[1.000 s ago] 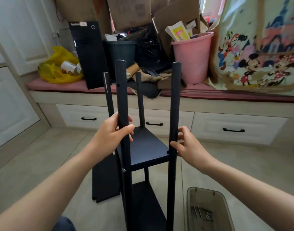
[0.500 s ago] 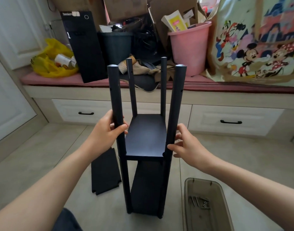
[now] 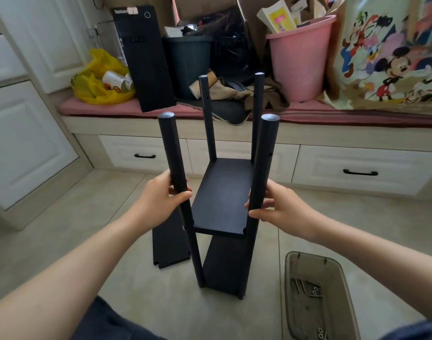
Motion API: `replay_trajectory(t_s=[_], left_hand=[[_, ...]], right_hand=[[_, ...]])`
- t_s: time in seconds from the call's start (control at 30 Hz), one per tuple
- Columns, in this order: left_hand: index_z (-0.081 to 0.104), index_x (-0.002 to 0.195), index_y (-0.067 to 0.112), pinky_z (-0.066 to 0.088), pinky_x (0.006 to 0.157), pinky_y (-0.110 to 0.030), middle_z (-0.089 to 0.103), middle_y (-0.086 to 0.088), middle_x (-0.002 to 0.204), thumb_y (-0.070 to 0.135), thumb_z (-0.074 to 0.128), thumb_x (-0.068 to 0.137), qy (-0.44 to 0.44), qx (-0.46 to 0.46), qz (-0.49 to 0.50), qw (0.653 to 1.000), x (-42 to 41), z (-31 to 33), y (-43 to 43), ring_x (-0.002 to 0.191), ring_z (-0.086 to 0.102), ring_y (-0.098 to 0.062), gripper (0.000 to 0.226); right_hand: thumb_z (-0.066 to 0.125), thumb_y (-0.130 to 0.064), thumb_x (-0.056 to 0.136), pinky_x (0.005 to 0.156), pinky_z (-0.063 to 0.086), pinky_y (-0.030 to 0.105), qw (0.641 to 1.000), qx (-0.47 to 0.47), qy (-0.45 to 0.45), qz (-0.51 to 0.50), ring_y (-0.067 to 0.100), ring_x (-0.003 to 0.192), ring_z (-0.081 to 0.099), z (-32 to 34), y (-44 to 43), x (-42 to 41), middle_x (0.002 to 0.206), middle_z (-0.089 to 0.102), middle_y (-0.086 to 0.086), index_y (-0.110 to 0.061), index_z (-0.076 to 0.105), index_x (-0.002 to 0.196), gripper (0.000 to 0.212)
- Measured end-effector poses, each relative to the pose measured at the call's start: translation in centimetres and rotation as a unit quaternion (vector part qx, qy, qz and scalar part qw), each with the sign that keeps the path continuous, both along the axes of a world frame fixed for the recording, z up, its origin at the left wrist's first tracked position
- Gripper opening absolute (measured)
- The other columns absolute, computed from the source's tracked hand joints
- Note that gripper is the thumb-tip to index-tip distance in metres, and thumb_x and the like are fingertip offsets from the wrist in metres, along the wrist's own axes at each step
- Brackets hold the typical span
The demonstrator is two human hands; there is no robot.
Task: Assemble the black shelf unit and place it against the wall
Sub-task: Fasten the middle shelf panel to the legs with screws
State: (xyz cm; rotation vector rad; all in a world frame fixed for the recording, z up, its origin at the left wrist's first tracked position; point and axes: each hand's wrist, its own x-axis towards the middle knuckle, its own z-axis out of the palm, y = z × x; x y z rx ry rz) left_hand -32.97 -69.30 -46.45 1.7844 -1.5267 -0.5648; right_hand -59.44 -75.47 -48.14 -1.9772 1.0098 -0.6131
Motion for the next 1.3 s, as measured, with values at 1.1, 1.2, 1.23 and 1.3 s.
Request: replay_trajectory(t_s=[1.1,1.2,1.23,1.3], left_hand=[[-0.002,0.161,0.026,-0.016,0.119,-0.038,-0.008,0.01,0.167,0.067,0.045,0.095,-0.353,0.042,-0.089,0.931,-9.2,-13.2,0.3,0.152,-0.016,-0.012,0.091],[0.007,0.162,0.026,-0.012,0.121,-0.037,0.002,0.01,0.168,0.07,0.044,0.093,-0.347,0.007,-0.073,0.935,-9.1,-14.1,0.3,0.154,-0.009,-0.012,0.09],[0.012,0.161,0.025,-0.009,0.122,-0.037,0.008,0.009,0.167,0.071,0.044,0.092,-0.345,-0.006,-0.068,0.936,-9.1,-14.5,0.2,0.154,-0.004,-0.012,0.089],[0.028,0.158,0.023,0.003,0.123,-0.039,0.024,0.007,0.164,0.074,0.041,0.089,-0.341,-0.039,-0.049,0.938,-9.1,-15.1,0.1,0.153,0.01,-0.013,0.087]], right_hand=[[0.072,-0.009,0.087,0.085,0.057,0.026,0.998,-0.003,-0.003,0.067,0.004,0.097,0.069,1.6,-0.9,-0.4,0.102,0.071,-0.01,-0.033,0.063,0.102,0.029],[0.073,-0.01,0.085,0.09,0.058,0.031,0.997,-0.01,0.009,0.073,0.004,0.097,0.069,1.7,-1.2,-0.1,0.103,0.071,-0.01,-0.033,0.064,0.102,0.03],[0.074,-0.01,0.085,0.09,0.058,0.032,0.997,-0.01,0.01,0.074,0.004,0.097,0.069,1.7,-1.2,-0.1,0.103,0.071,-0.01,-0.033,0.064,0.101,0.03],[0.074,-0.01,0.084,0.09,0.058,0.032,0.997,-0.009,0.007,0.075,0.004,0.097,0.069,1.8,-1.2,-0.1,0.102,0.071,-0.009,-0.034,0.064,0.099,0.03]])
